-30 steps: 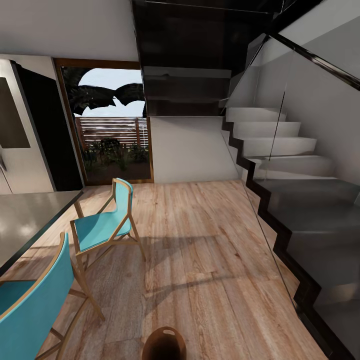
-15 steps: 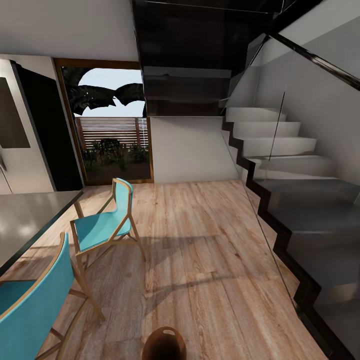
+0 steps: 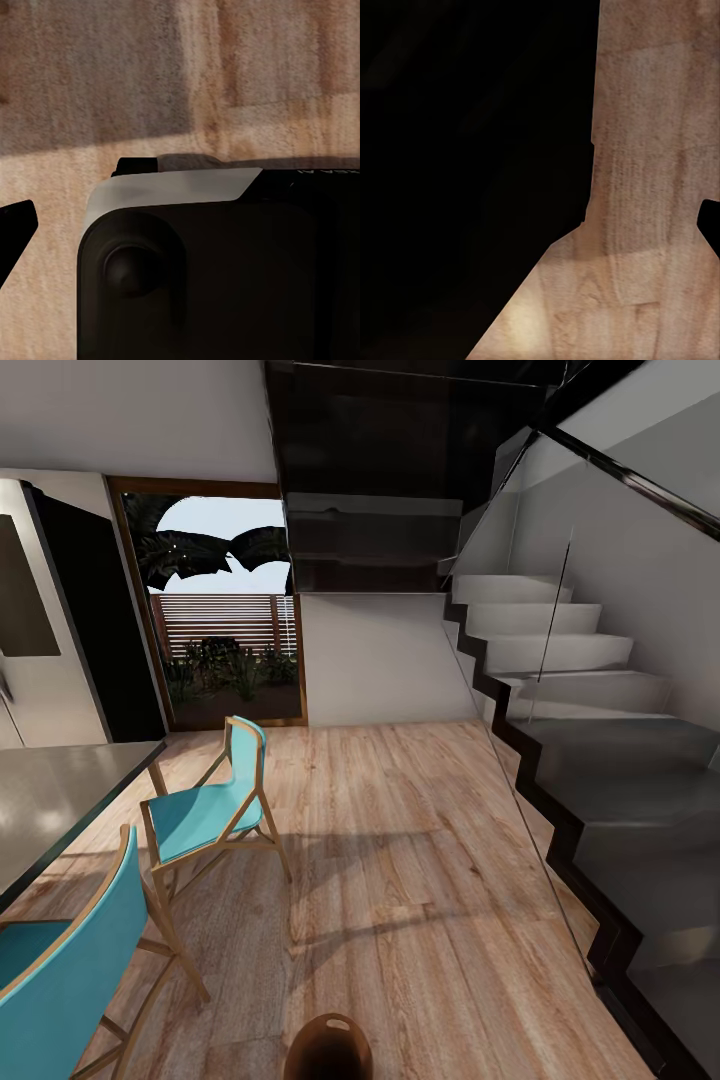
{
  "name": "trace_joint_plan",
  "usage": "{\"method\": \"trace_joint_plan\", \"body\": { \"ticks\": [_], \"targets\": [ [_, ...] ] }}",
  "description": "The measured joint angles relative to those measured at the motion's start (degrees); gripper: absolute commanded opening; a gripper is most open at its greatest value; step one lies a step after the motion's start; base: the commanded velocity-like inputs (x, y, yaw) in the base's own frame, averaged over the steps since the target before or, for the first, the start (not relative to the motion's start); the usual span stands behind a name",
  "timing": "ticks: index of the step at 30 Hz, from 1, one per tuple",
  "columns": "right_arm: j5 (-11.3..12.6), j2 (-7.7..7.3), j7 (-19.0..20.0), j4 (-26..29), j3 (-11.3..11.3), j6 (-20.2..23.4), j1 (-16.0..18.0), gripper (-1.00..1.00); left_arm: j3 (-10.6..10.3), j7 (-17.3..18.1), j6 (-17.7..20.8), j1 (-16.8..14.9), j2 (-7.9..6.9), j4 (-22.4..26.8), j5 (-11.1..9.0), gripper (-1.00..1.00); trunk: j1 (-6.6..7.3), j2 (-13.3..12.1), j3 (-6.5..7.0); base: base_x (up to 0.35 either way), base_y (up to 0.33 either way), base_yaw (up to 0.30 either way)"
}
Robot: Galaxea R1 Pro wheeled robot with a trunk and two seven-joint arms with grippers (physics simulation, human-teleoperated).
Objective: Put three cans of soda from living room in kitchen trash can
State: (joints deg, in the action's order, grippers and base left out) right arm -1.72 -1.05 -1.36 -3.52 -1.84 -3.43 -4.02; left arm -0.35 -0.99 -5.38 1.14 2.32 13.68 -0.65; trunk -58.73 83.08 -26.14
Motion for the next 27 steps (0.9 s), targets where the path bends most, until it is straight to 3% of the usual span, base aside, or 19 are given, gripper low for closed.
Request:
{"method": "trace_joint_plan", "body": {
  "ticks": [27],
  "targets": [
    [0.0,0.0,0.0,0.0,0.0,0.0,0.0,1.0,0.0,0.0,0.0,0.0,0.0,0.0,0.0,1.0,0.0,0.0,0.0,0.0,0.0,0.0]
  ]
}}
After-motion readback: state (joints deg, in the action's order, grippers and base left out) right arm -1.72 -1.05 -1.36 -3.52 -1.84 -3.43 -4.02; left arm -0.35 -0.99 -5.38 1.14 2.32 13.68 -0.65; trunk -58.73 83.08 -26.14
